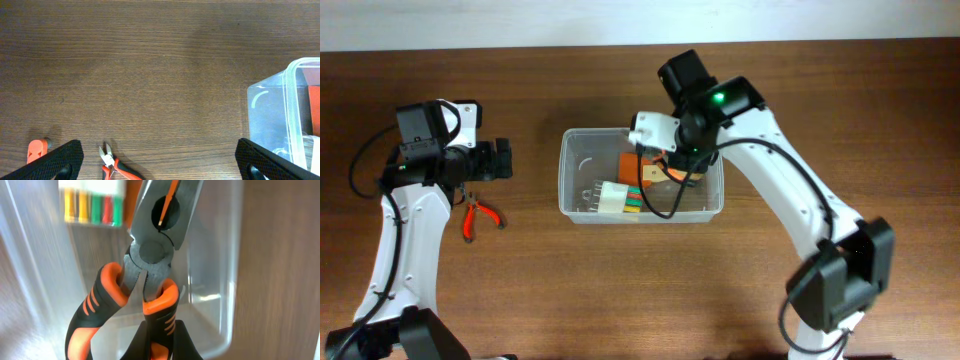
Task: Pack container
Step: 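Carry the pliers with the right gripper into the container and release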
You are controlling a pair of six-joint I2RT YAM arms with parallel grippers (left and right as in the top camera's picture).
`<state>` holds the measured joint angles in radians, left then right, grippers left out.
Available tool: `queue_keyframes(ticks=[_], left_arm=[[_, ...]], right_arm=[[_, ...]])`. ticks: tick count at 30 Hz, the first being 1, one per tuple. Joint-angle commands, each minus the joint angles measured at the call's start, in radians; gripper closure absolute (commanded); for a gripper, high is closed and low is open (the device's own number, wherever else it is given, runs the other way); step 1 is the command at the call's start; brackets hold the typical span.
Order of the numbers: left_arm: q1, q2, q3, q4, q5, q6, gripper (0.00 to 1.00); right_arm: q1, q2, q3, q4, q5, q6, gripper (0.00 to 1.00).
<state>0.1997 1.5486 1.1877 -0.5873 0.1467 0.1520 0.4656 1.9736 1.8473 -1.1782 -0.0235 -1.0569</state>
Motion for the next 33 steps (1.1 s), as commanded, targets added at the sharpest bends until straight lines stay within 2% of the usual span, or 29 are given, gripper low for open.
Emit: queue_keyframes(ticks=[1, 3, 7, 10, 11, 12, 15, 17, 19, 22, 24, 29, 33], left_arm=[[0.006, 0.006, 0.015, -0.001, 0.011, -0.002, 0.01], [0.006, 0.006, 0.015, 0.000, 0.011, -0.002, 0.01], [0.006, 0.006, 0.015, 0.000, 0.011, -0.002, 0.01], [0.006, 0.006, 0.015, -0.001, 0.011, -0.002, 0.01], [0.006, 0.006, 0.015, -0.001, 0.011, -0.002, 0.01], [0.006, 0.006, 0.015, -0.001, 0.011, -0.002, 0.01], [0.006, 0.006, 0.015, -0.001, 0.011, -0.002, 0.01], [0.006, 0.006, 0.015, -0.001, 0.011, -0.002, 0.01], [0.006, 0.006, 0.015, -0.001, 0.011, -0.002, 0.01], [0.006, 0.006, 0.015, -0.001, 0.011, -0.002, 0.01], [0.006, 0.006, 0.015, -0.001, 0.011, -0.002, 0.01], [0.006, 0.006, 0.015, -0.001, 0.011, -0.002, 0.01], [0.006, 0.006, 0.015, 0.002, 0.015, -0.002, 0.01]], right_arm=[[-0.013, 0.064, -0.003, 0.009, -0.002, -0.267, 0.96], [-0.025, 0.121, -0.003, 0.034, 0.000, -0.325, 0.96], [-0.047, 0.185, -0.003, 0.099, 0.035, -0.327, 0.95], [-0.056, 0.195, -0.003, 0.146, 0.036, -0.313, 0.78], [-0.055, 0.191, -0.001, 0.163, 0.038, -0.293, 0.69], [-0.055, 0.183, 0.004, 0.175, 0.039, -0.266, 0.01], [-0.046, 0.158, 0.040, 0.179, 0.039, -0.149, 0.02], [-0.041, 0.130, 0.084, 0.163, 0.051, 0.001, 0.02], [-0.040, 0.106, 0.130, 0.140, 0.067, 0.208, 0.02], [-0.058, 0.074, 0.241, 0.050, 0.103, 0.614, 0.02], [-0.090, 0.061, 0.338, -0.066, 0.110, 0.784, 0.02], [-0.212, 0.047, 0.491, -0.277, 0.110, 1.012, 0.02], [-0.344, 0.045, 0.519, -0.377, 0.109, 1.189, 0.02]])
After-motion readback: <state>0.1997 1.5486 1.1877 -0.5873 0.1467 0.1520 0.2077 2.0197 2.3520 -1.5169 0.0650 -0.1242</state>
